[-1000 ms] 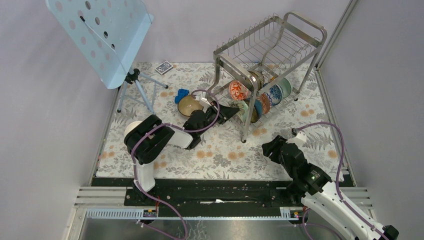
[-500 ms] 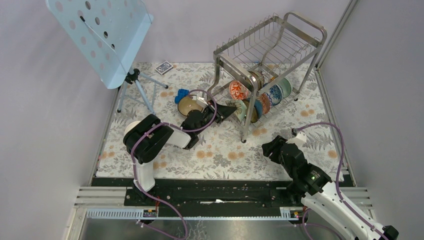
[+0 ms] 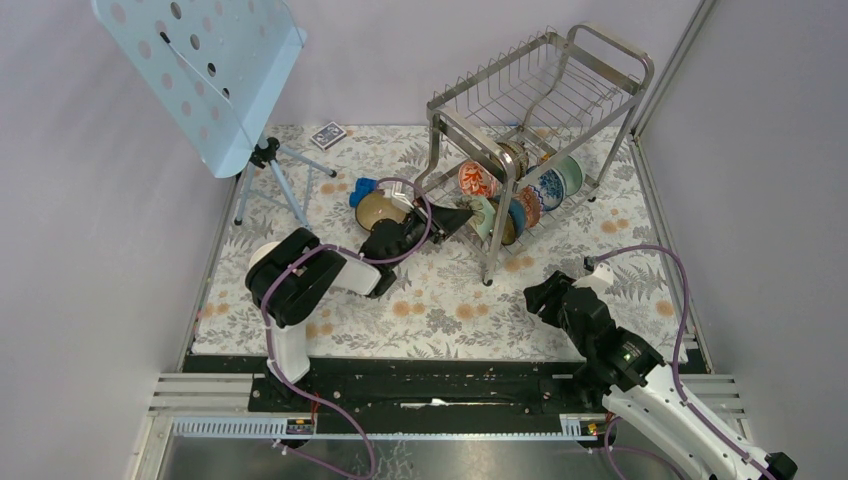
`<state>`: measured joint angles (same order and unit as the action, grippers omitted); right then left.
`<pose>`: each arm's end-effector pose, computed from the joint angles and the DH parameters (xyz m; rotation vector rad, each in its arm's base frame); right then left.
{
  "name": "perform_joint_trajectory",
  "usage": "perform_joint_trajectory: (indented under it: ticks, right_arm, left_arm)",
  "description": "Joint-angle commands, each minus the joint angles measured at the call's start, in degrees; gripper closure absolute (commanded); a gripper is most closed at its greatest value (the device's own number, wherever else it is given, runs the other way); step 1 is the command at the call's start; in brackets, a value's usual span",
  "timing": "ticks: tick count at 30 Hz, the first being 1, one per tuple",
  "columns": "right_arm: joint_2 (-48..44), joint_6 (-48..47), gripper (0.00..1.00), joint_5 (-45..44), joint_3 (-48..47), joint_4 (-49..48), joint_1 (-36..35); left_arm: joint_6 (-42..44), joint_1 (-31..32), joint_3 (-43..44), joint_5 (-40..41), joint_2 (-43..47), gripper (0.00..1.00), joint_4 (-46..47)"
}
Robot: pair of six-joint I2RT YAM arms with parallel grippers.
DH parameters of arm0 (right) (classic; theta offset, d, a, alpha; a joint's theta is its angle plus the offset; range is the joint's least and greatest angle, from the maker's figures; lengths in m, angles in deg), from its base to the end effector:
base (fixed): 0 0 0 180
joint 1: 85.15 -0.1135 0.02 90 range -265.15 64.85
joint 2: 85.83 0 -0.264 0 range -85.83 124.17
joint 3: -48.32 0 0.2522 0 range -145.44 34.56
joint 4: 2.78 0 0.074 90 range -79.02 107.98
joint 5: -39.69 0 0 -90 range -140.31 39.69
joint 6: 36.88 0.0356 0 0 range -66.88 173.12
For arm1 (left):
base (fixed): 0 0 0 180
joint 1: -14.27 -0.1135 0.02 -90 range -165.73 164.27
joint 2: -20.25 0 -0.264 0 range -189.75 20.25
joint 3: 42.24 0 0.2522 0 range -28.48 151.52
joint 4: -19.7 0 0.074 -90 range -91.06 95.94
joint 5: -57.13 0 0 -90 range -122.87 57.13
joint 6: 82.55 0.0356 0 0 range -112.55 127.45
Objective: Unload the bowls from the dish rack
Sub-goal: Pick up the bowl from the dish rack.
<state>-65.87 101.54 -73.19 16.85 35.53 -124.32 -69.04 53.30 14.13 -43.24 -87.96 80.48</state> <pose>0.0974 0.0615 0.2058 0.4156 2.0029 0.5678 0.2803 -0.2355 0.1829 -0.3691 1.6415 -1.7361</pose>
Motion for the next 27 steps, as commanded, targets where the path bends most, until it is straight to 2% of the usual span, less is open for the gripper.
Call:
perform_joint_trajectory:
  ticks: [1,20,27]
  right_arm:
    - [-0.60,-0.92,0.40,0.18,0.08,-1.27,0.42]
    - [-0.88,-1.49,0.39,0.63,0.18,-1.62,0.42]
    - [-1.79,-1.39,0.38,1.07,0.22,-1.34,0.42]
  left_arm:
    - [-0.86,-0.79,1.71,-0.43,4.60,1.00,12.47]
    - [-0.89,-0.97,1.66,-2.59,10.24,1.00,11.33]
    - [-1.69,-0.97,-2.57,-4.31,14.23,1.00,10.46]
